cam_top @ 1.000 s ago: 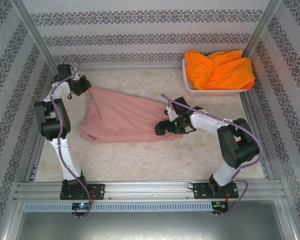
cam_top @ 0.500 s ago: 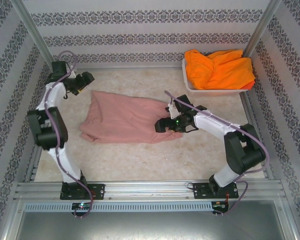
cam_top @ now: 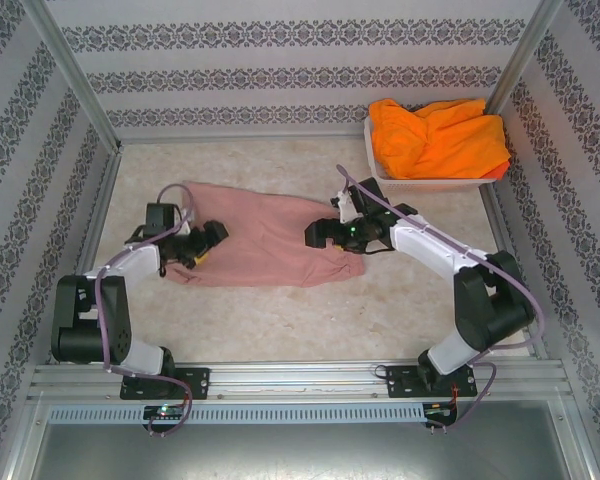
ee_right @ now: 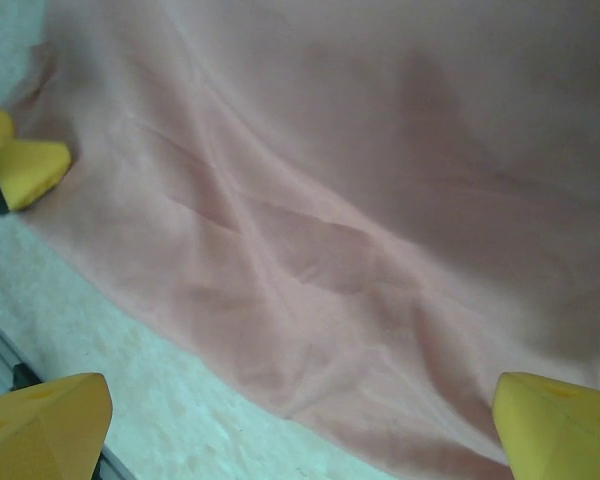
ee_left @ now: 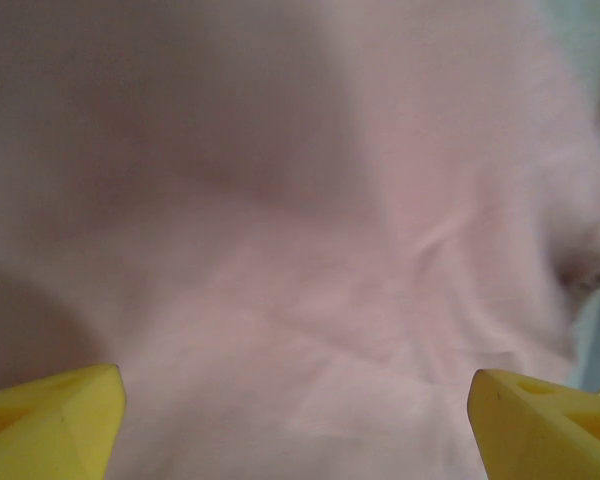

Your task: Fold and stack the shorts

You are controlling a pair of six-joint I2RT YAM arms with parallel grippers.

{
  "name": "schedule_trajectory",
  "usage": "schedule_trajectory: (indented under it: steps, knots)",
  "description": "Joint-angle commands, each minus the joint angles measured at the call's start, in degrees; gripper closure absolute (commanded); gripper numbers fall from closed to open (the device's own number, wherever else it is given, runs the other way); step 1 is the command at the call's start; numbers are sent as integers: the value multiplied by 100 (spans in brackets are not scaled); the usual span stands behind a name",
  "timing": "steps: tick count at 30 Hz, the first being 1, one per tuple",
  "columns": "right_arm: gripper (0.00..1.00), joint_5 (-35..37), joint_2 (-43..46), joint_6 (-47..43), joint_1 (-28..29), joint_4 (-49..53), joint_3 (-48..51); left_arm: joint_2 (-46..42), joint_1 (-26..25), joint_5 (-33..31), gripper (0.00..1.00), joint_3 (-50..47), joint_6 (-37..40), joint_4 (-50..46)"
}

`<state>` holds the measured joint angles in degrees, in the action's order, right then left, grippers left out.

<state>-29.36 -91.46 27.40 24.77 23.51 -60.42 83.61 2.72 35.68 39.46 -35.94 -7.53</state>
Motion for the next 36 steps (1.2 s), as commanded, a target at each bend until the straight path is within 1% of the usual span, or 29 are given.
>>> schedule_trajectory:
  steps: [1,5,7,9,12,14,16,18,21,23,24,26,28,30,32,36]
  knots:
    - [2,36,-186,184,-117,-49,261,-236,-15,-320,11,-375,-66,749]
    - [2,139,-147,203,-233,-84,540,-422,24,-756,8,-914,112,743]
    - [2,134,-65,203,-300,-64,664,-550,115,-733,8,-1092,93,767]
    - [2,99,111,154,-389,-19,740,-864,150,-687,10,-1065,114,644]
    - [2,126,613,29,-528,125,754,-1598,55,-656,10,-432,346,14]
    - [2,254,985,-99,-673,229,743,-1938,-170,-706,10,235,518,-445]
    - [2,435,1233,-233,-825,323,764,-2009,-535,-784,12,822,553,-678]
    - [2,528,1330,-336,-1004,377,819,-1873,-1067,-903,17,1281,458,-665]
    - [2,452,1304,-410,-1320,441,879,-1317,-1977,-995,31,1777,140,-228]
    - [2,434,1271,-444,-1476,424,930,-740,-2524,-1002,45,2116,-13,69]
    - [2,441,1271,-454,-1531,380,965,-464,-2737,-1015,49,2264,-61,180]
    - [2,481,1260,-499,-1613,348,1015,201,-3193,-946,66,2621,-240,523]
    - [2,481,1204,-516,-1691,361,1039,835,-3537,-876,76,2946,-412,818]
    - [2,423,1159,-471,-1755,291,1091,1507,-3801,-791,82,3399,-484,864]
    - [2,373,1134,-407,-1798,213,1150,2093,-3968,-736,86,3807,-530,791]
    - [3,255,1063,-264,-1789,28,1226,3072,-4104,-730,91,4356,-574,700]
